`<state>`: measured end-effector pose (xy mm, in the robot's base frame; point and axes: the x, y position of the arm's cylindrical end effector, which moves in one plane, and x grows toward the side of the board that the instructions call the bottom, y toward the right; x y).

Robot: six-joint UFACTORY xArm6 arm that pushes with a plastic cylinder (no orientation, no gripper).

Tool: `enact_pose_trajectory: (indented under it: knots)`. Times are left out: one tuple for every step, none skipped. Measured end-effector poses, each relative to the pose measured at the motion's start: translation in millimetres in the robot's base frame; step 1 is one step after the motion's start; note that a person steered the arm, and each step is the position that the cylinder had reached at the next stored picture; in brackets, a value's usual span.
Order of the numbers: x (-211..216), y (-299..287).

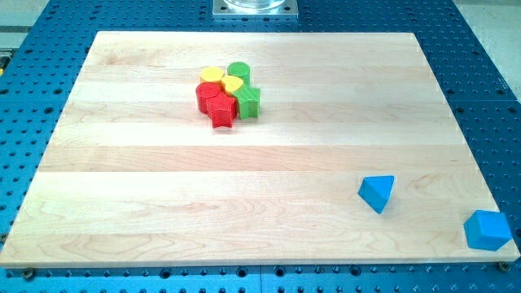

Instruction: Move the triangle into the green star

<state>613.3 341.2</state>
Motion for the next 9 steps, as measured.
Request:
enact_pose_trajectory:
  knots:
    - [3.0, -38.5]
    - [3.2, -117.4]
    - [-1.5, -144.5]
    - [-1.9, -109.8]
    - [-18.4, -116.4]
    - [-34.4, -165.1]
    - [-49.6, -209.1]
    - [-61.0, -216.5]
    - [-79.5, -228.4]
